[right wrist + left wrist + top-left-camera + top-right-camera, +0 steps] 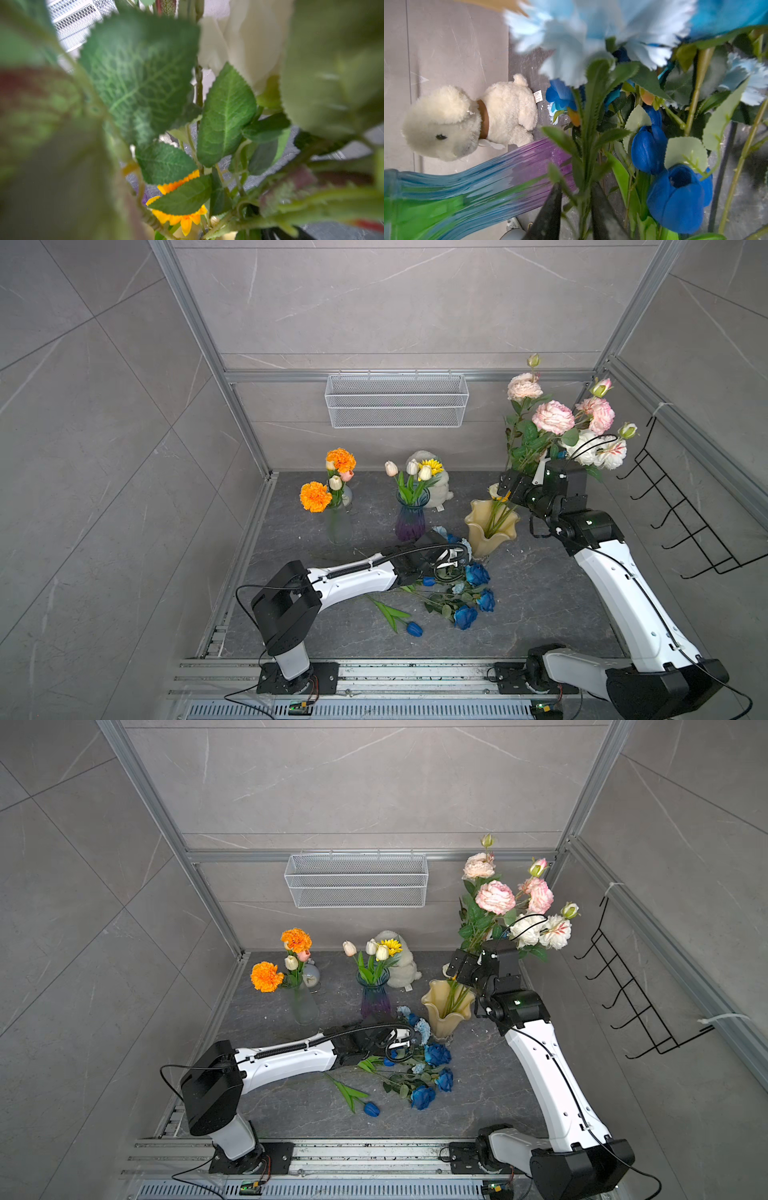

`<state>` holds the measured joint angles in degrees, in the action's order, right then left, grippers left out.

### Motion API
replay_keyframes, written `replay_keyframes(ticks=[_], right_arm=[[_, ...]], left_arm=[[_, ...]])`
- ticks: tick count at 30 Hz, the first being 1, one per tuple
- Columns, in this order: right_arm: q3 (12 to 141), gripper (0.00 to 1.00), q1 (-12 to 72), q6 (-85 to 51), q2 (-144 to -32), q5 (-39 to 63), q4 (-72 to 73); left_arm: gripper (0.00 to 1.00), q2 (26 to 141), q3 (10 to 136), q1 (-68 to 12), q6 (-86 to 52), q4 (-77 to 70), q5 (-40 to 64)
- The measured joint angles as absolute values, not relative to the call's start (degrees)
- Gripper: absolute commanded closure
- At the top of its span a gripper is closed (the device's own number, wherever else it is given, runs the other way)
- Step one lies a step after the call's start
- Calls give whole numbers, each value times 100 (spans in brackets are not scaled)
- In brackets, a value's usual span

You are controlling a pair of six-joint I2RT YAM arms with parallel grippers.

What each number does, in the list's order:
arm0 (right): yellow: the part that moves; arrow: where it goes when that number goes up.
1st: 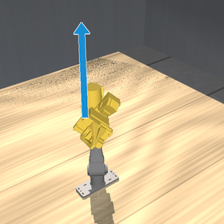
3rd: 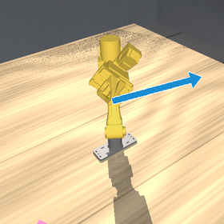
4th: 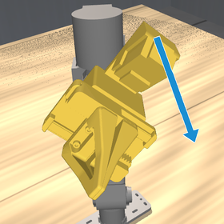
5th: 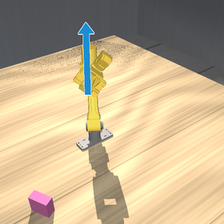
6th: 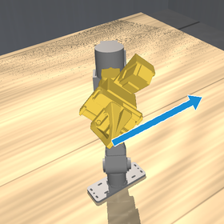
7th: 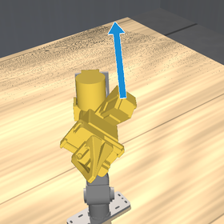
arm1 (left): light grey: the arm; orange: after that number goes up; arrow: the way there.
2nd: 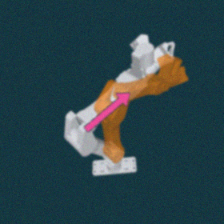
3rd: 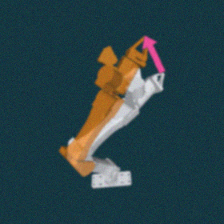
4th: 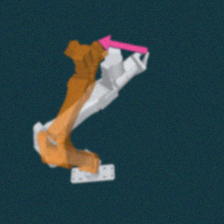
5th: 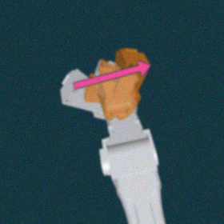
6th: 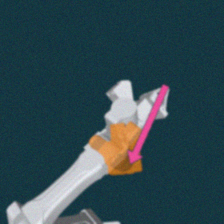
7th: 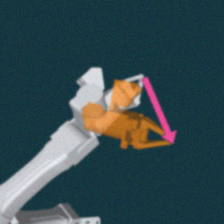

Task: Pick out blue flowers from the vase
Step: Place the flower at the center of the board, then move the vase to the center of the board.

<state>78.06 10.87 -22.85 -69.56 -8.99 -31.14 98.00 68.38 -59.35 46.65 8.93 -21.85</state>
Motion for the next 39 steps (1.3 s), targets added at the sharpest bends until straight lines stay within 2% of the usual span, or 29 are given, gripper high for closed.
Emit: replay_keyframes(ticks=[6,17,31,39], right_arm=[[7806,0,1087,-2283,-6956,-902,-3411],[7686,0,1087,-2416,-6611,-810,-3760],[7054,1,1087,-2464,-5935,-812,-3924],[6694,0,1087,-2460,-5513,-655,-3913]], left_arm=[[56,9800,6838,-5909,4584,895,-2185],[49,9797,6838,-5909,4512,895,-2180],[49,9776,6960,-5909,4390,1068,-2086],[43,9511,7019,-5909,4318,1157,-2060]])
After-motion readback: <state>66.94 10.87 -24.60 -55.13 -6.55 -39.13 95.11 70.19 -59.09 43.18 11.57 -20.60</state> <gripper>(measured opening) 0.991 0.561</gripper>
